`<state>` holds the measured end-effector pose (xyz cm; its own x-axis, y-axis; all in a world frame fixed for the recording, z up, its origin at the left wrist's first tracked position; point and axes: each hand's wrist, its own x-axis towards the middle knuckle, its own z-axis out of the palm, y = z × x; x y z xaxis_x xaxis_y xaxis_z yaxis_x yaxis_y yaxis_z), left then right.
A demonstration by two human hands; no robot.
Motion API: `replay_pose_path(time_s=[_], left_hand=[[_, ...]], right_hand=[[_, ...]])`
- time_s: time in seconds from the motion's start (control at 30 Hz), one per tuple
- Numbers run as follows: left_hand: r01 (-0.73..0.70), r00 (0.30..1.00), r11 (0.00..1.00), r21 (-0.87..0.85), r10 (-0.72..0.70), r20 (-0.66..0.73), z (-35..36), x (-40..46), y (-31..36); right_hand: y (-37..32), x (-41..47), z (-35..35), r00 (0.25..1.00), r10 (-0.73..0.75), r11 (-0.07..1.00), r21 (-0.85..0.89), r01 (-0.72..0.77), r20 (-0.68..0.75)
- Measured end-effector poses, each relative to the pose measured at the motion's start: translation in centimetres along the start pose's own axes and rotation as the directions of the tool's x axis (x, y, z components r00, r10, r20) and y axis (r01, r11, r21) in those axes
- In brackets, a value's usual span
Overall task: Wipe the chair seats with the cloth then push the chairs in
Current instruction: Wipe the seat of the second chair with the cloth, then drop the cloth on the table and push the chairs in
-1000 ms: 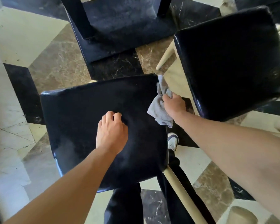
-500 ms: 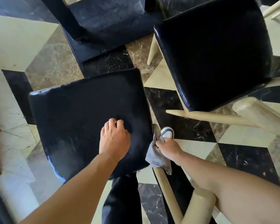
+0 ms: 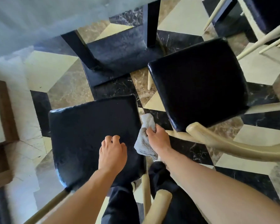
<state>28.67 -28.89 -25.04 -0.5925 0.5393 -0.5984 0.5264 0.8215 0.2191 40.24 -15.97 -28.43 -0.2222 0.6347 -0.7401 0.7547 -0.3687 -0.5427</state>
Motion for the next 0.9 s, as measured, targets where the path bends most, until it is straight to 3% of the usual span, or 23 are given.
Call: replay_pose_path(time_s=[0.2, 0.33, 0.6, 0.77, 0.9], left_hand=[[0.058, 0.992, 0.997, -0.045, -0.063, -0.108, -7.1, -2.7, 2.3], [0.065, 0.973, 0.979, -0.192, -0.105, -0.206, -13.7, -4.7, 4.2], [-0.087, 0.914, 0.991, -0.106, 0.038, -0.403, -27.3, -7.5, 6.8], [-0.216, 0.849, 0.975, -0.051, 0.162, -0.502, -32.4, -8.9, 8.4], [-0.216, 0.829, 0.976, -0.024, 0.170, -0.532, -34.8, -6.6, 9.6]], right_hand=[[-9.5, -2.5, -2.8, 0.989, -0.148, 0.988, 0.038, 0.147, 0.006], [-16.1, -5.8, -4.6, 0.965, -0.261, 0.964, 0.043, 0.261, -0.007], [-28.7, -11.8, -10.2, 0.888, -0.451, 0.892, -0.061, 0.447, -0.093], [-34.8, -14.3, -13.0, 0.820, -0.526, 0.851, -0.120, 0.512, -0.226], [-39.2, -13.1, -13.6, 0.748, -0.601, 0.798, -0.158, 0.582, -0.280]])
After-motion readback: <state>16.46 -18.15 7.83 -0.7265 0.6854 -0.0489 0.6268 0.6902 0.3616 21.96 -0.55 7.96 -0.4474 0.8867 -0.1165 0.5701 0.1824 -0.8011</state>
